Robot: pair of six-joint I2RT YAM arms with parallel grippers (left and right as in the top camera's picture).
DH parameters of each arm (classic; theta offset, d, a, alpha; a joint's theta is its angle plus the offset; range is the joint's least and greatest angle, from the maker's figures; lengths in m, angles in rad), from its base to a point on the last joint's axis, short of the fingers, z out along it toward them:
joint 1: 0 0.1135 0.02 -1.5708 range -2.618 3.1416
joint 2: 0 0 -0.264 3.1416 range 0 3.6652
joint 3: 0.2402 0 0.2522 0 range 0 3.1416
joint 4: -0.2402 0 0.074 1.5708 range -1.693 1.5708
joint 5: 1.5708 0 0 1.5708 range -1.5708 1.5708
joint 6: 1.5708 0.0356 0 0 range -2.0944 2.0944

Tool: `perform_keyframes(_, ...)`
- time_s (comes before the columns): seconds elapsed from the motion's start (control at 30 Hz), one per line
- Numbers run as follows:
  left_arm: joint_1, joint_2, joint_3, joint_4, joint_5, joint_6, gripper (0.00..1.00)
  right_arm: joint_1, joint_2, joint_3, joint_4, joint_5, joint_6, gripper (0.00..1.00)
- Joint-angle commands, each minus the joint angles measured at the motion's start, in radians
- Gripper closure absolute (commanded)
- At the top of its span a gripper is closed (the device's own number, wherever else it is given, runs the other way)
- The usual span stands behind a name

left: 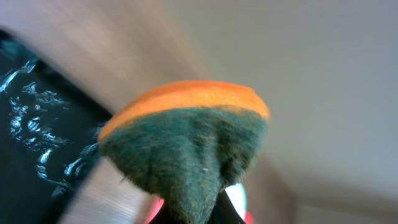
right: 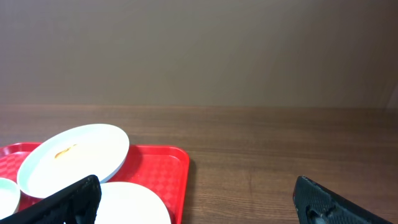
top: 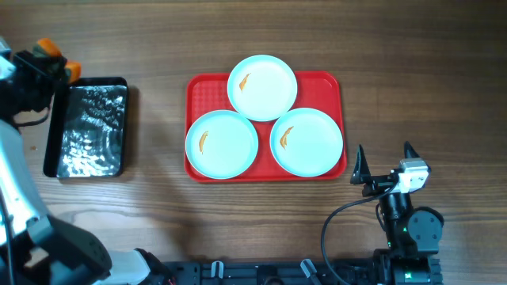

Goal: Clean dirty plates on tray and stack at the side
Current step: 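Lift the sponge with the left gripper and carry it toward the plates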

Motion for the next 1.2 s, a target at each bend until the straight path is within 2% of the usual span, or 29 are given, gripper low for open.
perform_keyframes(0.0,-0.024,0.145,-0.114,-0.011,-0.325,0.109,0.96,-0.004,-0.005,-0.001,0.002,0.01,-0.012,0.0)
perform_keyframes(0.03,-0.022,0.196,-0.139,-0.024,-0.404,0.109,0.96,-0.004,-0.005,-0.001,0.002,0.01,-0.012,0.0)
perform_keyframes(0.13,-0.011,0.219,-0.137,-0.057,-0.398,0.104,0.96,-0.004,-0.005,-0.001,0.002,0.01,-0.012,0.0)
perform_keyframes(0.27,-0.01,0.106,-0.056,-0.032,0.0,0.093,0.96,-0.004,-0.005,-0.001,0.002,0.01,-0.012,0.0)
perform_keyframes(0.33,-0.01,0.028,-0.014,0.009,0.082,0.062,0.96,-0.004,-0.005,-0.001,0.002,0.01,-0.012,0.0)
perform_keyframes(0.4,-0.01,-0.037,-0.012,0.04,0.038,0.063,0.96,-0.004,-0.005,-0.001,0.002,0.01,-0.012,0.0)
perform_keyframes(0.43,-0.021,-0.047,-0.016,-0.002,-0.093,0.159,0.96,-0.004,-0.005,-0.001,0.002,0.01,-0.012,0.0)
perform_keyframes(0.57,-0.039,0.078,-0.122,-0.008,-0.381,0.18,0.96,-0.004,-0.005,-0.001,0.002,0.01,-0.012,0.0)
perform_keyframes(0.67,-0.037,0.208,-0.15,-0.034,-0.388,0.172,0.96,-0.004,-0.005,-0.001,0.002,0.01,-0.012,0.0)
perform_keyframes(0.73,-0.037,0.225,-0.15,-0.056,-0.388,0.172,0.96,-0.004,-0.005,-0.001,0.002,0.01,-0.012,0.0)
perform_keyframes(0.87,-0.037,0.127,-0.07,-0.114,-0.356,0.149,0.96,-0.004,-0.005,-0.001,0.002,0.01,-0.012,0.0)
perform_keyframes(0.97,-0.044,-0.02,-0.032,-0.076,-0.205,0.142,0.96,-0.004,-0.005,-0.001,0.002,0.01,-0.012,0.0)
perform_keyframes(1.07,-0.065,-0.019,-0.054,-0.074,-0.274,0.157,0.96,-0.004,-0.005,-0.001,0.002,0.01,-0.012,0.0)
perform_keyframes(1.17,-0.065,0.09,-0.173,-0.026,-0.365,0.157,0.96,-0.004,-0.005,-0.001,0.002,0.01,-0.012,0.0)
